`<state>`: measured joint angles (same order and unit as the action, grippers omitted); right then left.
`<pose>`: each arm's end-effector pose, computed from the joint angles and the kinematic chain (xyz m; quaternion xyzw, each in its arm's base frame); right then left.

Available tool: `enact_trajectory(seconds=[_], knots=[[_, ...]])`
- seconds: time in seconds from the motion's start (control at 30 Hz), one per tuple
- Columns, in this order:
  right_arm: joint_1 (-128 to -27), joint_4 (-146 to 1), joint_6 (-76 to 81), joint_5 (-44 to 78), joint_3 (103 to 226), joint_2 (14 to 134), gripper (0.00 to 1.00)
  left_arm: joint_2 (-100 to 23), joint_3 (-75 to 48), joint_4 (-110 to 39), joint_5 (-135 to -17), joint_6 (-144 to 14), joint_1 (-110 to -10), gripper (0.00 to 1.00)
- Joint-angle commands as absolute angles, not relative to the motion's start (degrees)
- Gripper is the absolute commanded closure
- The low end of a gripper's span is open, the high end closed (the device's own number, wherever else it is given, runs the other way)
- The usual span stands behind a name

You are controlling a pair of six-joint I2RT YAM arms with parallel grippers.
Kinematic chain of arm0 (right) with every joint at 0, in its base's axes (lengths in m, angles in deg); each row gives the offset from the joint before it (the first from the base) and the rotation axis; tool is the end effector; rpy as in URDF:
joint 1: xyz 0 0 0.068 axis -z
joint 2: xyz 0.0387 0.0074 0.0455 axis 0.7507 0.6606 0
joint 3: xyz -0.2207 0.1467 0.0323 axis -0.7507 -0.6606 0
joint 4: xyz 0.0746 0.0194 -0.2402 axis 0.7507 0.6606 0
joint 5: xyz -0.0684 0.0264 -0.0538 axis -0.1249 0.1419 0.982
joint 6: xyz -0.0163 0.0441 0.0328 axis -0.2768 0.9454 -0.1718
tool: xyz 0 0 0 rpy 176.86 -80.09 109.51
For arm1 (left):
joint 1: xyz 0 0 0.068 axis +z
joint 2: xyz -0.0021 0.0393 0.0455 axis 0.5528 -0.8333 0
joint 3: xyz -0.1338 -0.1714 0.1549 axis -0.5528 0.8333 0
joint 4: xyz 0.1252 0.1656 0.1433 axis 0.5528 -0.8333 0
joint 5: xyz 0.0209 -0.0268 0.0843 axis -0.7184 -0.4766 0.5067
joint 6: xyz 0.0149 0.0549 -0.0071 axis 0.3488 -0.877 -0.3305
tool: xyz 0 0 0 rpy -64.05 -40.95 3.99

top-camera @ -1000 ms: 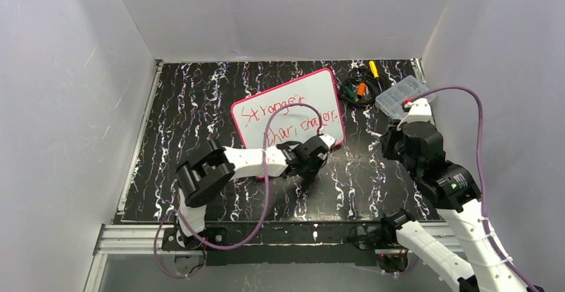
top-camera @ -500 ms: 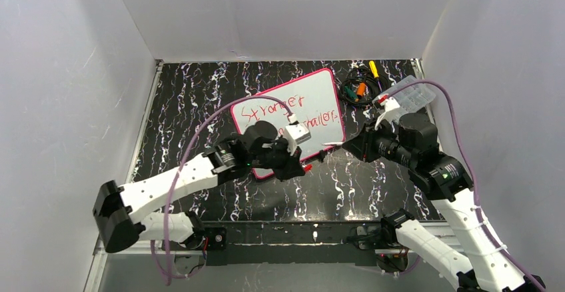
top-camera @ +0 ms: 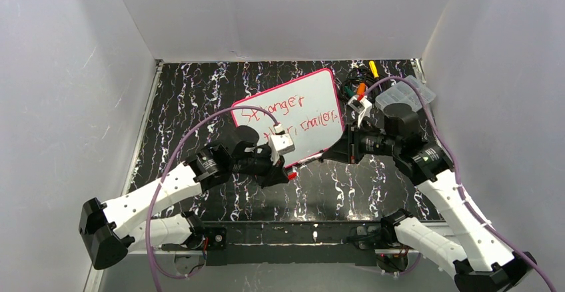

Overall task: Write a sentence on the whiteboard
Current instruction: Close the whiteboard marker at the center of the board.

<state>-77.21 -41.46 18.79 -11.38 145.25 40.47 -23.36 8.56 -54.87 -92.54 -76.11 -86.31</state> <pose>0.1362 0.1014 0.3576 -0.2103 0.7829 0.4600 0.3622 0.1270 -0.1956 0.3049 0.4694 0.6978 -0.3929 0.3719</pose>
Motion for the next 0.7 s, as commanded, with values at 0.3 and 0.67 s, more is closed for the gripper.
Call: enact_trajectory(seconds=[0.3,0.67], knots=[[-77.22,-39.65,18.37,-17.66,144.94,40.66,0.99,-19.82,9.13,-54.82,-94.52,-78.66,-85.73,1.0],[-77.22,-39.7,18.37,-18.38,144.17,40.85,0.99,-19.41,9.29,-54.32,-94.91,-78.39,-85.6,1.0]])
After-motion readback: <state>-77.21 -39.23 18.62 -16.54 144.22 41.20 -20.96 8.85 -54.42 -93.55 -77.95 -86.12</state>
